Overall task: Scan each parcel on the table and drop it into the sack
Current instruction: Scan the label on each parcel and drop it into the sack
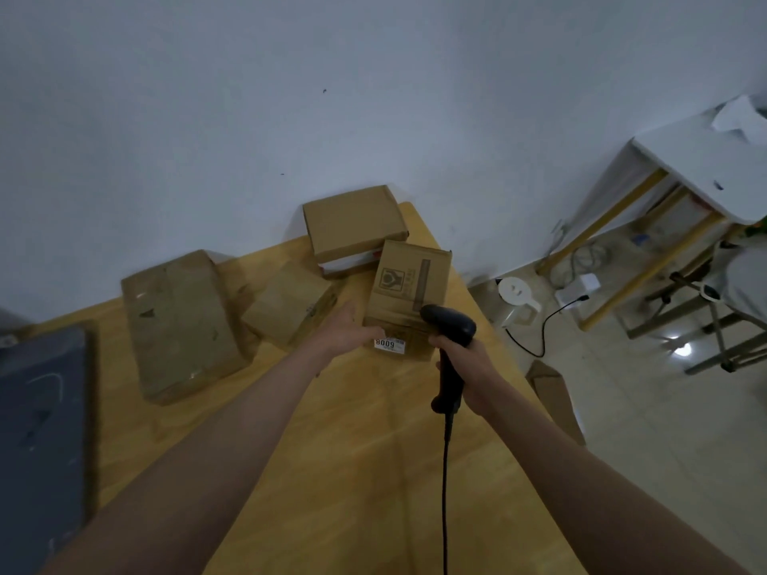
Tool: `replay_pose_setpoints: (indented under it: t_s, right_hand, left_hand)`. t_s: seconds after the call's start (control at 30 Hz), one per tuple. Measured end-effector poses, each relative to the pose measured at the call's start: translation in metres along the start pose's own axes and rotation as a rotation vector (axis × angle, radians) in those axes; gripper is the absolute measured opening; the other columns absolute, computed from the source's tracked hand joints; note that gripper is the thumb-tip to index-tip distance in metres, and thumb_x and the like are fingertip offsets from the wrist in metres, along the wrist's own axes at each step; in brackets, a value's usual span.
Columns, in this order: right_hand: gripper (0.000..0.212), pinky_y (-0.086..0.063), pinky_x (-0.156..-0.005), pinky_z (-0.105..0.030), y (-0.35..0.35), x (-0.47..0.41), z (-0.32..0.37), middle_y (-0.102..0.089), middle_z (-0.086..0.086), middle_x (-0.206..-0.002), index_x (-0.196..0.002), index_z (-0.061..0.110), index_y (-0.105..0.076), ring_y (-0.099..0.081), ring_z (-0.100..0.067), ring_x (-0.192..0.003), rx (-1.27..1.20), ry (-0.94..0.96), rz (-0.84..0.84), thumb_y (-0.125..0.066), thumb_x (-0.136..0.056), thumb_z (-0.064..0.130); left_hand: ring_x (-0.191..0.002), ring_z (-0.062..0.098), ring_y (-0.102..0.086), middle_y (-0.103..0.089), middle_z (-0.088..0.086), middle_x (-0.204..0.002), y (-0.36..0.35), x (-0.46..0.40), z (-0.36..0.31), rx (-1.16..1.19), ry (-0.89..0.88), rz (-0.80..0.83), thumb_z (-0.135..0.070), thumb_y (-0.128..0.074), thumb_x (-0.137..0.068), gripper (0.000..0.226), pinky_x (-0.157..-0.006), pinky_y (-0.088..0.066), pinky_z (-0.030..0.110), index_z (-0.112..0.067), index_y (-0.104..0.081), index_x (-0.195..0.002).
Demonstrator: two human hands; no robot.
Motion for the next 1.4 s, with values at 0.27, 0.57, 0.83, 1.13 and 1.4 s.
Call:
replay_pose_setpoints:
  t_s: [0.27, 0.57, 0.83, 1.13, 1.4]
  right_hand:
    - [0.030, -0.051, -0.099, -0.037, -0.001, 0.008, -0.015, -0.063, -0.005, -0.128, -0.123, 0.020, -0.061, -0.059, -0.021, -0.119, -0.130, 0.128, 0.126, -0.068, -0.094, 0.015]
    - [0.018, -0.054, -0.101, -0.048, -0.008, 0.106, -0.057, -0.065, -0.004, -0.124, -0.113, 0.019, -0.064, -0.061, -0.021, -0.118, -0.068, 0.137, 0.203, -0.067, -0.096, 0.014]
    - [0.016, -0.061, -0.087, -0.044, -0.057, 0.207, -0.138, -0.069, -0.010, -0.119, -0.110, 0.018, -0.066, -0.066, -0.025, -0.111, 0.028, 0.096, 0.299, -0.067, -0.095, 0.014]
    - [0.028, -0.061, -0.088, -0.047, -0.101, 0.315, -0.254, -0.071, -0.006, -0.119, -0.124, 0.015, -0.062, -0.068, -0.025, -0.111, 0.070, -0.013, 0.377, -0.066, -0.096, 0.012]
    - [0.018, -0.059, -0.090, -0.051, -0.099, 0.364, -0.327, -0.073, -0.013, -0.115, -0.111, 0.003, -0.065, -0.069, -0.029, -0.108, 0.076, -0.101, 0.283, -0.067, -0.096, 0.013]
  left_hand:
    - [-0.105, -0.006, -0.051, -0.057, -0.016, -0.122, -0.019, 0.014, 0.000, 0.188, -0.085, 0.056, -0.020, -0.073, -0.085, 0.057, -0.077, -0.041, 0.014, -0.032, -0.049, -0.135]
    - [-0.126, 0.003, -0.041, -0.047, -0.021, -0.130, -0.017, 0.131, 0.057, 0.233, -0.100, 0.065, -0.022, -0.072, -0.088, 0.061, -0.097, -0.036, 0.025, -0.041, -0.041, -0.138]
    - [-0.128, 0.004, -0.038, -0.042, -0.017, -0.136, -0.008, 0.261, 0.182, 0.274, -0.038, 0.005, -0.025, -0.078, -0.085, 0.077, -0.100, -0.035, 0.027, -0.033, -0.035, -0.149]
    - [-0.141, 0.012, -0.035, -0.040, -0.013, -0.151, -0.027, 0.391, 0.322, 0.291, 0.033, -0.072, -0.041, -0.086, -0.069, 0.100, -0.111, -0.035, 0.037, -0.037, -0.030, -0.152]
    - [-0.140, 0.010, -0.035, -0.039, -0.010, -0.152, -0.062, 0.460, 0.381, 0.277, 0.025, -0.095, -0.032, -0.081, -0.079, 0.095, -0.109, -0.036, 0.029, -0.031, -0.023, -0.155]
Point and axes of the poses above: each hand's wrist, its own x-axis away from the middle knuckle, its own y-axis out of the back of the hand, z = x × y, the point moved 5 cm from there along -x, towards the middle knuckle
